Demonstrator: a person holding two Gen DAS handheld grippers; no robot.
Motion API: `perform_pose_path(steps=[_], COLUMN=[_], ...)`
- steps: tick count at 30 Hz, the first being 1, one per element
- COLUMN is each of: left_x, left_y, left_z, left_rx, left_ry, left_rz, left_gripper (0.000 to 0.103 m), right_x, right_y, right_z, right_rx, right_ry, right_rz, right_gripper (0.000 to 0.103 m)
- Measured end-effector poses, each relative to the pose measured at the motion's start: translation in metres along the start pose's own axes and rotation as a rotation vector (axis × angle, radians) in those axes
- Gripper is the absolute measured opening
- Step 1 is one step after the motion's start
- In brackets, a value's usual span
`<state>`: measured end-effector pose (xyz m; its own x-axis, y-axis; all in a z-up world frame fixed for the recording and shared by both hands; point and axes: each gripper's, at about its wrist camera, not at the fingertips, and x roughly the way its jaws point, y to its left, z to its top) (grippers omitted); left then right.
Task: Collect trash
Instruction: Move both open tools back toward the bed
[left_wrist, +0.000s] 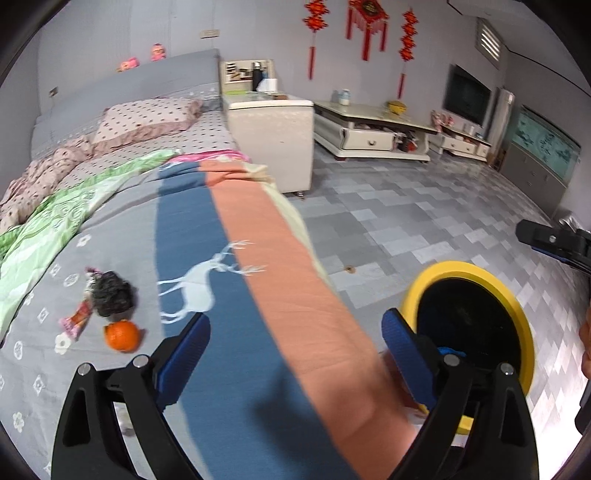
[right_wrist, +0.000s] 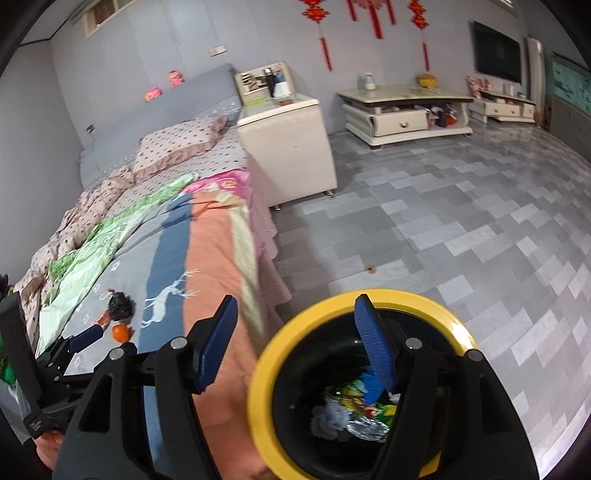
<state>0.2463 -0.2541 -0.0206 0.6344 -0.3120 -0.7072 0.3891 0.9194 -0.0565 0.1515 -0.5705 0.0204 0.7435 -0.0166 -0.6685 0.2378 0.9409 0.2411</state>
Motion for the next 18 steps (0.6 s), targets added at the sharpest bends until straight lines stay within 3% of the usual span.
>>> perform_pose_path(steps=[18], left_x=[-0.015], left_y=[0.174], left_z=[-0.007], left_rx=[-0.159], left_ry=[-0.007], left_rz=[0.235], left_gripper=[0.091], right_x=[0.063], right_y=[0.167], right_z=[0.003], right_rx=[-0.158], right_ry=[0.067], right_rz=[0.189], right_gripper=[0.071])
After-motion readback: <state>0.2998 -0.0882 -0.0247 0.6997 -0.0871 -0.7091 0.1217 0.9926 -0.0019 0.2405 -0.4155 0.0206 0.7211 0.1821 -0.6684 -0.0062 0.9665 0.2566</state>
